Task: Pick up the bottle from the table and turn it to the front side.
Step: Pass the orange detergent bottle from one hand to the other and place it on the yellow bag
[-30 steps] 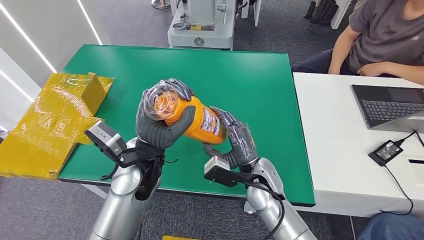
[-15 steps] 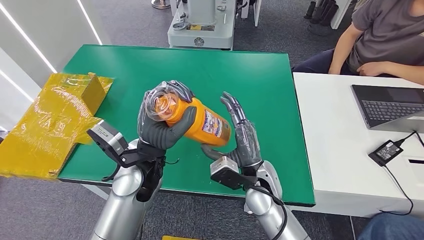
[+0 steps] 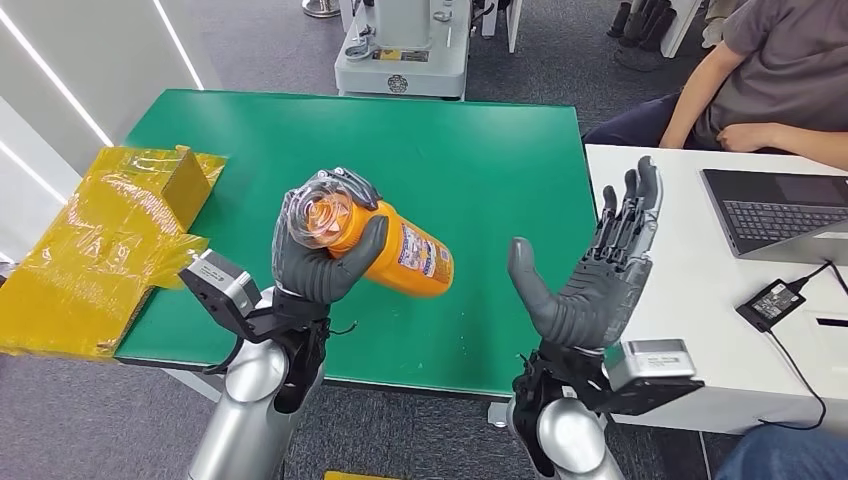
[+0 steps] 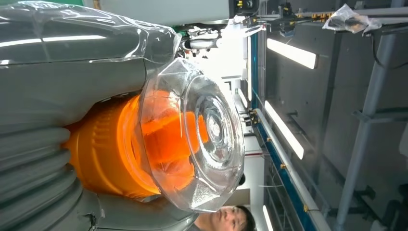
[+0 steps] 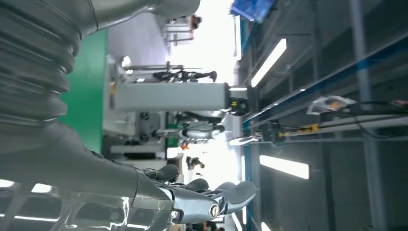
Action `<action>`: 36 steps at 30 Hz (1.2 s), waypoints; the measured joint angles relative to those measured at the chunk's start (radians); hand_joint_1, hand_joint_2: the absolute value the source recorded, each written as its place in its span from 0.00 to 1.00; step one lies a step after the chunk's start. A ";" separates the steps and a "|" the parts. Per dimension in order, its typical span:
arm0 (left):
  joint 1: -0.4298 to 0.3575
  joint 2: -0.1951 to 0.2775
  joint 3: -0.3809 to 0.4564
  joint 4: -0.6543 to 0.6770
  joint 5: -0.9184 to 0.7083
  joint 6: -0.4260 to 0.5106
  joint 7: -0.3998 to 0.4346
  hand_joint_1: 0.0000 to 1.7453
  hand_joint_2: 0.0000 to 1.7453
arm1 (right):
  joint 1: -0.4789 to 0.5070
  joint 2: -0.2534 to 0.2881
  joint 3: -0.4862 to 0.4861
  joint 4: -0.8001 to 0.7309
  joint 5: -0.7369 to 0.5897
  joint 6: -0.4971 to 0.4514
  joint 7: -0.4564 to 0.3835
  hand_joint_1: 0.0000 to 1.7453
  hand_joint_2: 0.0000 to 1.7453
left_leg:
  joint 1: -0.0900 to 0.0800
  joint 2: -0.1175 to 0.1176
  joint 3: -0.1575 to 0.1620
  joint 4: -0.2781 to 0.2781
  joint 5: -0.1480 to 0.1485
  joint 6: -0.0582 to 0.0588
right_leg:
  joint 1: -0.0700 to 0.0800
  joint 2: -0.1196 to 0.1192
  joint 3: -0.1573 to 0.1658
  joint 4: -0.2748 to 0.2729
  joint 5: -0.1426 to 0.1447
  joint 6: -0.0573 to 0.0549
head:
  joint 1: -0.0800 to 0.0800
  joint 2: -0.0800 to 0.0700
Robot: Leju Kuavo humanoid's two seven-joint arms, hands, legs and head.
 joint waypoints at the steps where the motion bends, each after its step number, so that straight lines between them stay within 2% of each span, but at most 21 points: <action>1: 0.003 0.000 0.000 -0.004 -0.003 0.004 0.000 1.00 1.00 | 0.008 -0.003 0.003 -0.032 -0.009 -0.002 0.000 0.00 1.00 | 0.000 0.000 0.000 0.000 0.000 0.000 | 0.000 0.000 0.000 0.000 0.000 0.000 | 0.000 0.000; 9: 0.032 0.011 0.003 -0.040 -0.035 0.026 0.000 1.00 1.00 | 0.079 -0.022 0.002 -0.177 -0.013 -0.008 0.000 0.00 1.00 | 0.000 0.000 0.000 0.000 0.000 0.000 | 0.000 0.000 0.000 0.000 -0.001 0.000 | 0.000 0.000; 16: 0.033 0.035 0.011 -0.052 -0.093 0.067 -0.002 1.00 1.00 | 0.111 -0.029 0.000 -0.205 -0.023 -0.008 0.000 0.00 1.00 | 0.000 0.000 0.000 0.000 0.000 0.000 | 0.000 0.000 0.000 0.000 -0.001 0.000 | 0.000 0.000; 21: 0.033 0.069 0.031 -0.061 -0.182 0.105 0.017 1.00 1.00 | 0.123 -0.032 0.002 -0.198 -0.054 0.008 0.001 0.00 1.00 | 0.000 0.000 0.000 0.000 0.000 0.000 | 0.000 0.000 0.000 0.000 -0.001 0.000 | 0.000 0.000; 23: 0.033 0.088 0.042 -0.061 -0.220 0.126 0.018 1.00 1.00 | 0.129 -0.032 0.003 -0.192 -0.063 0.021 0.001 0.00 1.00 | 0.000 0.000 0.000 -0.001 0.000 0.000 | 0.000 0.000 0.000 0.000 -0.001 0.000 | 0.000 0.000; 26: 0.026 0.126 0.057 -0.054 -0.288 0.189 -0.023 1.00 1.00 | 0.140 -0.032 0.002 -0.183 -0.081 0.052 0.002 0.00 1.00 | 0.000 0.000 0.000 -0.001 0.000 0.000 | 0.000 0.000 0.000 0.000 -0.001 0.000 | 0.000 0.000; 30: -0.013 0.195 0.062 -0.010 -0.505 0.378 -0.065 1.00 1.00 | 0.152 -0.032 0.002 -0.168 -0.086 0.100 0.002 0.00 1.00 | 0.000 0.000 0.000 -0.001 0.000 0.000 | 0.000 0.000 0.000 0.001 -0.001 0.000 | 0.000 0.000; 33: -0.043 0.245 0.060 0.033 -0.617 0.446 -0.062 1.00 1.00 | 0.158 -0.032 0.002 -0.157 -0.088 0.113 0.002 0.00 1.00 | 0.000 0.000 0.000 -0.001 0.000 0.000 | 0.000 0.000 0.000 0.001 -0.001 0.000 | 0.000 0.000; 36: -0.073 0.292 0.051 0.084 -0.730 0.498 -0.020 1.00 1.00 | 0.167 -0.032 0.001 -0.151 -0.088 0.120 0.002 0.00 1.00 | 0.000 0.000 0.001 -0.001 0.000 0.000 | 0.000 0.000 0.000 0.001 -0.001 0.000 | 0.000 0.000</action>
